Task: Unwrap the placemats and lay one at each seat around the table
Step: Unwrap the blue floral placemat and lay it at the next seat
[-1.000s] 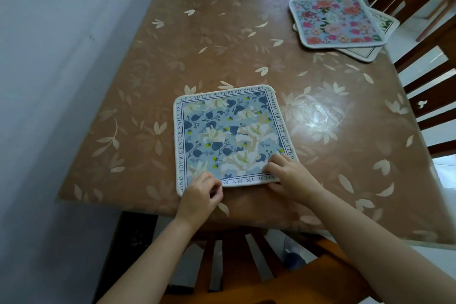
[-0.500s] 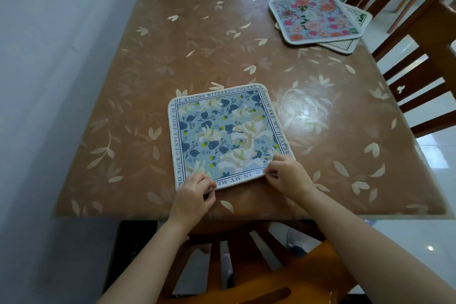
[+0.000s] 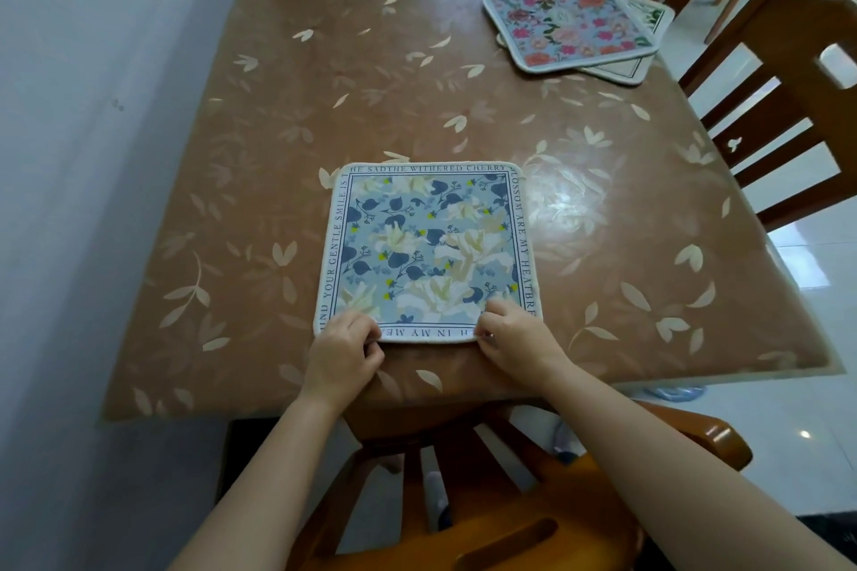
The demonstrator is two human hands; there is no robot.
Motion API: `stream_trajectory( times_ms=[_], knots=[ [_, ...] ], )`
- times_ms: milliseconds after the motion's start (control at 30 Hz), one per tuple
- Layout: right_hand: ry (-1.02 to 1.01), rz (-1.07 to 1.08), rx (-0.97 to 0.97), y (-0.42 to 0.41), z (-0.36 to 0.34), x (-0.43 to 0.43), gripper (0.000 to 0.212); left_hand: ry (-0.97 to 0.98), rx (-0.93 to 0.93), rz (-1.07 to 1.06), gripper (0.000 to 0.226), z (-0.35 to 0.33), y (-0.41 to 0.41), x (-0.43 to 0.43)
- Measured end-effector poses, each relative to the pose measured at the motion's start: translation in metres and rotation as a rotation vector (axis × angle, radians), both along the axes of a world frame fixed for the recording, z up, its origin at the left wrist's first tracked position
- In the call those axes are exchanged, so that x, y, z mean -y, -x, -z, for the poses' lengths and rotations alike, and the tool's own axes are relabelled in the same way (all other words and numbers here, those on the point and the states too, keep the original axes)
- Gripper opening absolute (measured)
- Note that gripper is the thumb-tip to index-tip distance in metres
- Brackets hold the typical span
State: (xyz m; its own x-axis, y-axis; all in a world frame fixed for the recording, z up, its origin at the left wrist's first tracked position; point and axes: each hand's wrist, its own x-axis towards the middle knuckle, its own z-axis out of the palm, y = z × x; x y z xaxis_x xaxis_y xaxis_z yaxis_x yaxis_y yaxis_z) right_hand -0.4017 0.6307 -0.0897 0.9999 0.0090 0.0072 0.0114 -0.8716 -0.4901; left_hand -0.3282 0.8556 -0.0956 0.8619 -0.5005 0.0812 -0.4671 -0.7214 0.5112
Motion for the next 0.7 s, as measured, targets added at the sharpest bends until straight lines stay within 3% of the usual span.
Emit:
stream_trajectory(
  times_ms=[433, 700],
  knots=[
    [-0.043, 0.006, -0.049, -0.008, -0.001, -0.015, 0.008, 0.023, -0.009, -0.102, 0.022, 0.008, 0.016, -0.021],
    [-0.051, 0.028, -0.074, 0.0, -0.001, -0.005, 0.007, 0.042, 0.012, -0.038, 0.019, 0.009, 0.021, -0.014]
  ],
)
